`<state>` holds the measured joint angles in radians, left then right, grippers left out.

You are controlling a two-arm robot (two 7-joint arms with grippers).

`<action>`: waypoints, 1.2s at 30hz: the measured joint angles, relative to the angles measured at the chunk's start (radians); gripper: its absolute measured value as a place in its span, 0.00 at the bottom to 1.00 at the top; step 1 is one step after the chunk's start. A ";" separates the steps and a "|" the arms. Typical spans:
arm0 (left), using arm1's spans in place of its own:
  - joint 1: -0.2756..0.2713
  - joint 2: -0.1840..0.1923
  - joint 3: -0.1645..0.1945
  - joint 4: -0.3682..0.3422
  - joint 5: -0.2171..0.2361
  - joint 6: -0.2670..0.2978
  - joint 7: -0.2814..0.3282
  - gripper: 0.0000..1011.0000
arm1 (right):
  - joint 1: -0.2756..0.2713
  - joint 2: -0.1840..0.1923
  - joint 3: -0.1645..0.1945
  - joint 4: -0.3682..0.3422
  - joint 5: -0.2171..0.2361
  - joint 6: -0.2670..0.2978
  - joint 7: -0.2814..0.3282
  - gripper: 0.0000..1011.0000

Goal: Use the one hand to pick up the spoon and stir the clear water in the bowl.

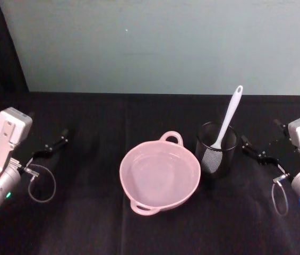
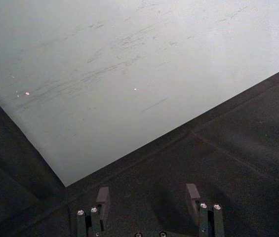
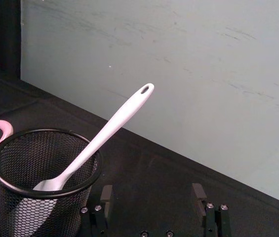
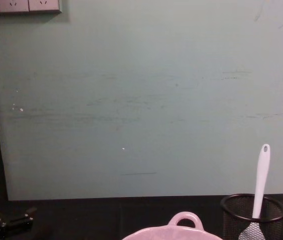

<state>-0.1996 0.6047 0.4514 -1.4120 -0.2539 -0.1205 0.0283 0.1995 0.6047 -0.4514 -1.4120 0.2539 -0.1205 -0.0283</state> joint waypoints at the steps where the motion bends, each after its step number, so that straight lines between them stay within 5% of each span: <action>1: 0.000 0.000 0.000 0.000 0.000 0.000 0.000 0.99 | 0.000 0.000 0.000 0.000 0.000 0.000 0.000 0.99; 36: 0.000 0.000 0.000 0.000 0.000 0.000 0.000 0.99 | 0.000 0.000 0.000 0.000 0.000 0.000 0.000 0.99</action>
<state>-0.1995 0.6047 0.4514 -1.4120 -0.2539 -0.1205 0.0283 0.1995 0.6047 -0.4514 -1.4120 0.2539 -0.1205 -0.0283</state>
